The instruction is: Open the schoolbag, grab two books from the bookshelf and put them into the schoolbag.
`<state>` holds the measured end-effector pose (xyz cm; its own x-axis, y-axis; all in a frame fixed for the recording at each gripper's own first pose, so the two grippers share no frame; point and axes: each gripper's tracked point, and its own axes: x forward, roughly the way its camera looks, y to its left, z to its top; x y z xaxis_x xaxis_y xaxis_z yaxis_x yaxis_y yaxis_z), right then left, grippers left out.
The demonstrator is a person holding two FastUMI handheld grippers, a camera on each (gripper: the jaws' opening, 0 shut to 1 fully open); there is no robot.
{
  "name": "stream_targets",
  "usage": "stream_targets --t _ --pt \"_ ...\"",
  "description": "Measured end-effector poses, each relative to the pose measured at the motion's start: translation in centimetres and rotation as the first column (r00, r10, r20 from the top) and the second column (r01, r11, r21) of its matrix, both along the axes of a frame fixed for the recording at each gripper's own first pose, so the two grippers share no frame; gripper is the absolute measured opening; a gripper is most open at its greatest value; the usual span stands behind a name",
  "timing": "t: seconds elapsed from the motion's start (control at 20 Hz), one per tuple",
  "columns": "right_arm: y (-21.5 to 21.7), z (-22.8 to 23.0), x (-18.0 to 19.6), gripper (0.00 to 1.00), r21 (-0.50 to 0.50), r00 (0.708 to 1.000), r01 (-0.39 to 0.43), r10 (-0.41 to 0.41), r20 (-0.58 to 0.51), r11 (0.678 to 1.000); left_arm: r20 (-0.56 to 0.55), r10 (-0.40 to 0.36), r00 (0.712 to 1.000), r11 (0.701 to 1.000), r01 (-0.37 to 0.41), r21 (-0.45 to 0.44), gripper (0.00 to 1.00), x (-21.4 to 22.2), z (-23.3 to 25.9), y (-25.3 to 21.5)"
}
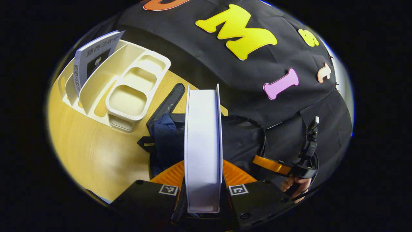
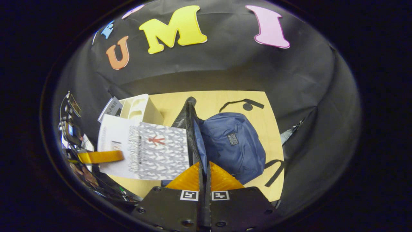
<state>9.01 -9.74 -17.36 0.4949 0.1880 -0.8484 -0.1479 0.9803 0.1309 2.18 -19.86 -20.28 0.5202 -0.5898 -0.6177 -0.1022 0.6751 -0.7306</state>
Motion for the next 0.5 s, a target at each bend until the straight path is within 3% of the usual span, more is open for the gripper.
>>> stream_targets --t 0.5 --pt "0.2 2.8 0.7 0.00 0.013 0.998 -0.036 0.035 0.050 0.999 -0.022 0.042 0.999 0.987 -0.045 -0.153 0.43 1.4 -6.7 -6.4"
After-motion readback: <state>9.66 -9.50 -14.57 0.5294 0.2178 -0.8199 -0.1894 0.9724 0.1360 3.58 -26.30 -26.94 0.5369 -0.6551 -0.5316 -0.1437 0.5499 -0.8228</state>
